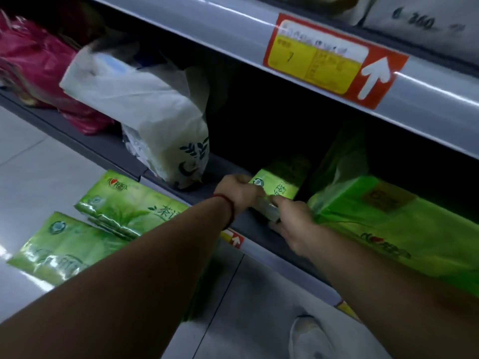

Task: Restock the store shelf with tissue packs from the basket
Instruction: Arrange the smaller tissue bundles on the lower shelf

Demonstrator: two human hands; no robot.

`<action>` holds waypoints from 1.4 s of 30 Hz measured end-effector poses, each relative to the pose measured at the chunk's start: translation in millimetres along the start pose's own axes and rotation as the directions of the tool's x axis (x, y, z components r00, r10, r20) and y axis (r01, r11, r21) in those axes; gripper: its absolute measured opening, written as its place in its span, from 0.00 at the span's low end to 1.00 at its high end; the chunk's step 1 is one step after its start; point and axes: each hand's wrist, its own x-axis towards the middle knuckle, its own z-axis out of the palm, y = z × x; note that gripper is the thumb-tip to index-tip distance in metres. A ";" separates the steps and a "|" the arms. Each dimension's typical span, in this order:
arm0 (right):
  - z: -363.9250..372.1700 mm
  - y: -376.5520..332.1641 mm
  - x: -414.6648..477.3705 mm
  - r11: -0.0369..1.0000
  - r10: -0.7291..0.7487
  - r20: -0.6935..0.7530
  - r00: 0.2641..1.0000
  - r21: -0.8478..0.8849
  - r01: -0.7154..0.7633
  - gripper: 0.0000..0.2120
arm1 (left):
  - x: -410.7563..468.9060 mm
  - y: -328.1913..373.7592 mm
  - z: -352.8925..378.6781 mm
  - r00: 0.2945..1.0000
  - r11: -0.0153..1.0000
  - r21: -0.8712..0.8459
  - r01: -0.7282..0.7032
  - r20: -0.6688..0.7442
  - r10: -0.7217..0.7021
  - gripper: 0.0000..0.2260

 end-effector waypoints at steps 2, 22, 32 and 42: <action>-1.8 15.9 21.7 0.990 -0.042 -0.033 0.999 -0.137 0.038 0.33 | 3.4 -3.0 13.7 1.000 1.000 0.024 0.001 0.029 -0.002 0.21; 4.9 25.5 21.1 0.933 -0.247 -0.105 0.963 -0.293 0.207 0.28 | 27.2 -24.8 22.8 0.997 0.998 -0.050 0.037 0.063 -0.034 0.17; -14.9 16.2 24.8 0.889 -0.312 0.021 0.950 -0.346 0.300 0.04 | 15.5 -27.2 14.7 0.992 0.999 0.021 -0.043 0.120 0.040 0.20; -1.6 8.1 -11.0 0.757 -0.361 0.143 0.922 -0.533 0.379 0.25 | -12.0 -0.3 -54.1 0.898 0.678 0.598 -0.427 0.194 0.395 0.19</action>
